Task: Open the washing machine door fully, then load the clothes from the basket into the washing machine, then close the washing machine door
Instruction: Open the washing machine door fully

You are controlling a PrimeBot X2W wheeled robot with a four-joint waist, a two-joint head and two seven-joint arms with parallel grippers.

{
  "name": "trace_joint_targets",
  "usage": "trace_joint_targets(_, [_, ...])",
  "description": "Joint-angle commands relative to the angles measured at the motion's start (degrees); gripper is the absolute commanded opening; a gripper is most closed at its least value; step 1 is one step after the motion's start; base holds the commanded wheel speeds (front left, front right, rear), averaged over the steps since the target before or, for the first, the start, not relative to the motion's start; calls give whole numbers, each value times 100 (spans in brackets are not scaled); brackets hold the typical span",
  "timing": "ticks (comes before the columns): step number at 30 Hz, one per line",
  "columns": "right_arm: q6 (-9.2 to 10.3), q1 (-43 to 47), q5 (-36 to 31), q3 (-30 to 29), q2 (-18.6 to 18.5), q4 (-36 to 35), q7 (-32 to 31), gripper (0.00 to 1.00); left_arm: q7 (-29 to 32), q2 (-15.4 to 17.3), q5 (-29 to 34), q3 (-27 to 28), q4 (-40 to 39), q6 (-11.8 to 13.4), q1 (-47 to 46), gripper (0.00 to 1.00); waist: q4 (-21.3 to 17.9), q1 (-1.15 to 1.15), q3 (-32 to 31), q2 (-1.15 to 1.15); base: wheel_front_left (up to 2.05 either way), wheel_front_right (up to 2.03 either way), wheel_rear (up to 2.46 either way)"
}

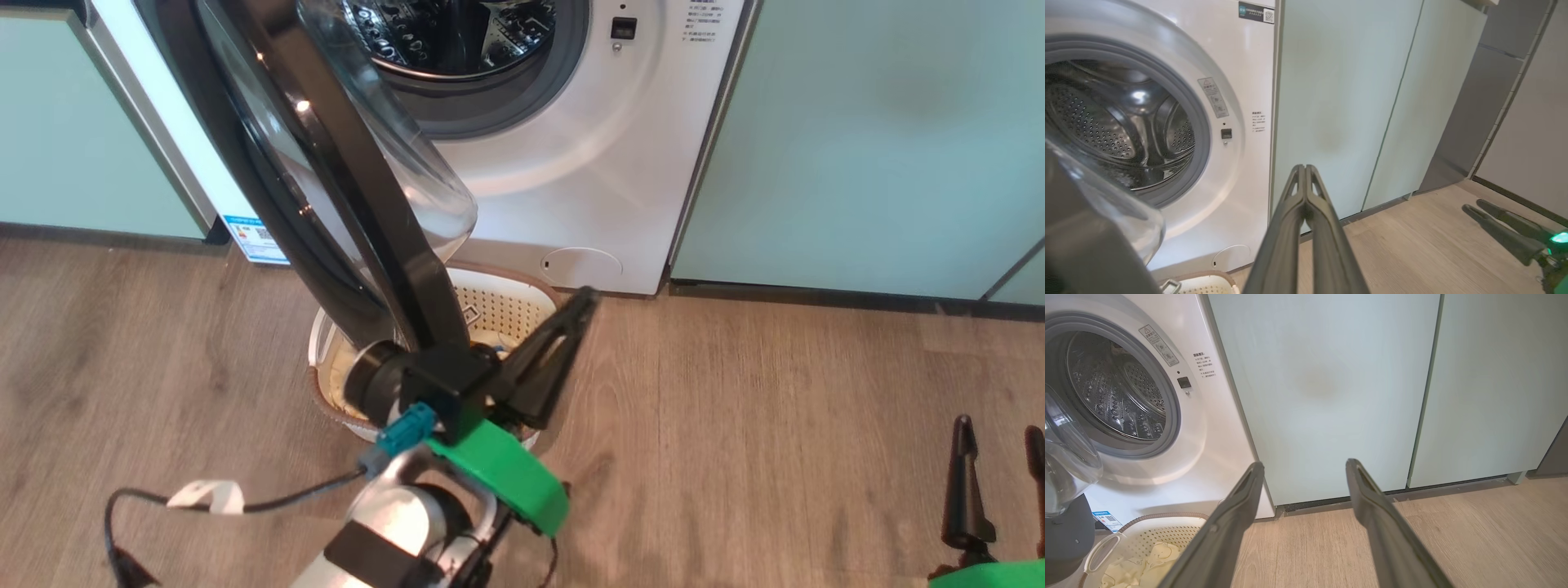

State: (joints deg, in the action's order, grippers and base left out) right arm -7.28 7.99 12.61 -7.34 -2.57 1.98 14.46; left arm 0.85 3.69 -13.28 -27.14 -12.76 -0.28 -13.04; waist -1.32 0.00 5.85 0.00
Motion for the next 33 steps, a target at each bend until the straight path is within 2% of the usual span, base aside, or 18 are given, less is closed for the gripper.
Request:
trace_joint_targets(1, [-21, -156, 27, 92, -49, -148, 53, 100, -56, 4, -17, 323, -84, 75, -99, 0, 3, 0, -7, 0, 0, 0, 0])
trace_joint_targets(11, [-21, -153, 29, 120, -58, -80, 54, 100, -95, 145, -89, 707, 553, 353, 9, 0, -16, 0, -52, 0, 0, 0, 0])
trace_joint_targets(23, [-21, -171, 43, 104, -55, -75, 54, 100, -151, 256, -161, 877, 1024, 464, 9, 0, -6, 0, -12, 0, 0, 0, 0])
trace_joint_targets(33, [-21, -211, 56, 79, -53, -65, 54, 100, -191, 267, -219, 904, 1098, 526, -3, 0, 74, 0, 35, 0, 0, 0, 0])
